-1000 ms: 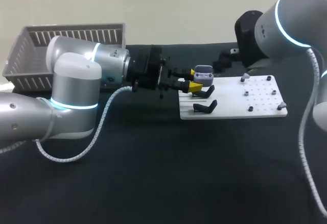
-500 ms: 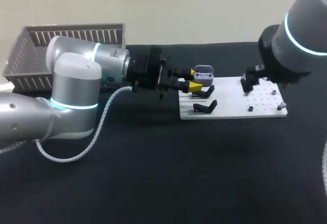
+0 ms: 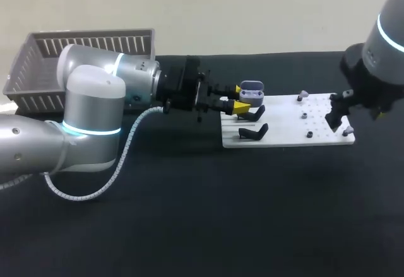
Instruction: Pick up each earbud case from the left stands, insert the matching earbuds, close the lid, and place the case in the box.
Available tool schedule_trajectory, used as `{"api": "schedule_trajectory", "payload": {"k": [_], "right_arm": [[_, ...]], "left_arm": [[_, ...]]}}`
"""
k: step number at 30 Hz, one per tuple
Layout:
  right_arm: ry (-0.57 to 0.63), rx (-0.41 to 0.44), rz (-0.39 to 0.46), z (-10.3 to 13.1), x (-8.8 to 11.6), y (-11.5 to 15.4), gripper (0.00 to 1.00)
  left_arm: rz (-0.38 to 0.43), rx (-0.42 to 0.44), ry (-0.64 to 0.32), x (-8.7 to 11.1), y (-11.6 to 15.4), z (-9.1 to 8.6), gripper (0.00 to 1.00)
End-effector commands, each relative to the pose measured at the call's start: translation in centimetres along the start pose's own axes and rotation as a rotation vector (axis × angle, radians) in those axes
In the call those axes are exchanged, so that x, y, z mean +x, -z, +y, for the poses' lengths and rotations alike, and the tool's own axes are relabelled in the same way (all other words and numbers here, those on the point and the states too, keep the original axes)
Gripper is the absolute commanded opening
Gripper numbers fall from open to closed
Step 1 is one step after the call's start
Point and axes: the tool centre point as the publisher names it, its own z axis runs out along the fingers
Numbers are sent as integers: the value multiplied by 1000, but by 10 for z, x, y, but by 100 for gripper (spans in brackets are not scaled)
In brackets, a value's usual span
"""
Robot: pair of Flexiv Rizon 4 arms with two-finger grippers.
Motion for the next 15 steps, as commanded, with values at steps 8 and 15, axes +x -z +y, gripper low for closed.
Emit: {"api": "schedule_trajectory", "payload": {"k": [8, 15], "right_arm": [[52, -5, 10, -9, 0, -25, 89], [107, 0, 23, -18, -2, -34, 63]], "left_arm": [[-1, -2, -1, 1, 0, 0, 0], [-1, -2, -1, 1, 0, 0, 0]]}}
